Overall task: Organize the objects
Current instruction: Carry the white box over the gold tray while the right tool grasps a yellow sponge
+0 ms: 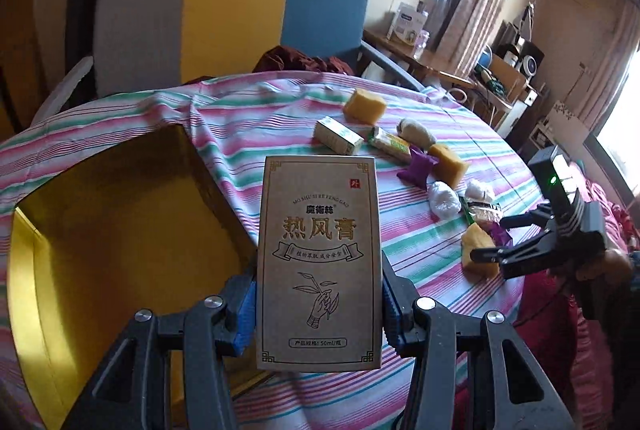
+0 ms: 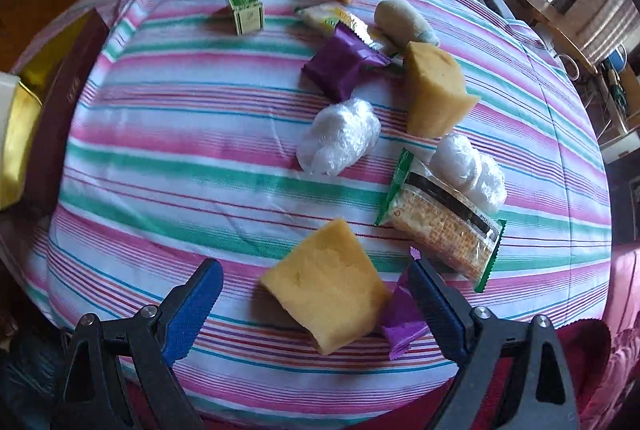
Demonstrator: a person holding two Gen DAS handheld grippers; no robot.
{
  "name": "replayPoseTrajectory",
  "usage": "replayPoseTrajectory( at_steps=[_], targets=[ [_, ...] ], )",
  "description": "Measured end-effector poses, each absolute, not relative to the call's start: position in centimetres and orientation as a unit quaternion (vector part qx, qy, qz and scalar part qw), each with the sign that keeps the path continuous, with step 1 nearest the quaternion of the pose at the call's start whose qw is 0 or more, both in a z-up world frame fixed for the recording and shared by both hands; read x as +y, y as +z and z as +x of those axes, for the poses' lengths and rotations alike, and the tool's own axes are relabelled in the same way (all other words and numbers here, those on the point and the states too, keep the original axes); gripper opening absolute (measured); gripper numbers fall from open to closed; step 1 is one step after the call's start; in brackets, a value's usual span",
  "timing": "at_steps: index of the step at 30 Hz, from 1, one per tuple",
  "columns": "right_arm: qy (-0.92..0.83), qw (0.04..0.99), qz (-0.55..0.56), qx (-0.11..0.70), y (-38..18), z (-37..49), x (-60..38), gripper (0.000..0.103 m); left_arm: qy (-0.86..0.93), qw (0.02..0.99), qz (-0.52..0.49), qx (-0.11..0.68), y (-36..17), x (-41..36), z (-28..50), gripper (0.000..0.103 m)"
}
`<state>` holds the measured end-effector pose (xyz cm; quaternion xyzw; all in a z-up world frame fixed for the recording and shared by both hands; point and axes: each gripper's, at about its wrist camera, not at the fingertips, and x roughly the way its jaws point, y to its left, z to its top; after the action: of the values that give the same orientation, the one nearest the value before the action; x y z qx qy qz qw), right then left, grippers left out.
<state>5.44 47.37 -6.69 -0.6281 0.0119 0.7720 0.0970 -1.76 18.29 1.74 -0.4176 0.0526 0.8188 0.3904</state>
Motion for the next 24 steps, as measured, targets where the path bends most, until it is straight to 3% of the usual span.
replayPoseTrajectory(
  at_steps=[2, 3, 4, 7, 18, 24],
  targets=[
    [0.763, 0.096, -0.64, 0.005, -7.5, 5.3, 47.4, 0.09, 0.824, 0.381, -0.416, 0.044, 1.9, 16.7, -2.0, 0.051],
    [0.757, 0.099, -0.646, -0.003, -7.9, 5.2, 47.3, 0.072, 0.828, 0.374, -0.416, 0.042, 2.0, 16.1, -2.1, 0.051],
    [0.753, 0.1, -0.65, -0.007, -8.2, 5.1, 47.2, 0.065, 0.831, 0.367, -0.416, 0.039, 2.0, 15.4, -2.3, 0.051],
    [0.757, 0.106, -0.644, -0.028, -8.0, 4.8, 46.3, 0.057, 0.842, 0.333, -0.423, 0.023, 1.5, 12.1, -3.3, 0.051],
    [0.833, 0.037, -0.549, 0.053, -6.0, 1.9, 40.9, 0.055, 0.869, 0.19, -0.454, -0.056, -0.7, 1.5, -6.9, 0.051],
    [0.842, 0.02, -0.539, 0.024, -7.7, 0.8, 38.1, 0.055, 0.874, 0.143, -0.458, -0.082, -0.7, -0.1, -10.7, 0.051]
  ],
)
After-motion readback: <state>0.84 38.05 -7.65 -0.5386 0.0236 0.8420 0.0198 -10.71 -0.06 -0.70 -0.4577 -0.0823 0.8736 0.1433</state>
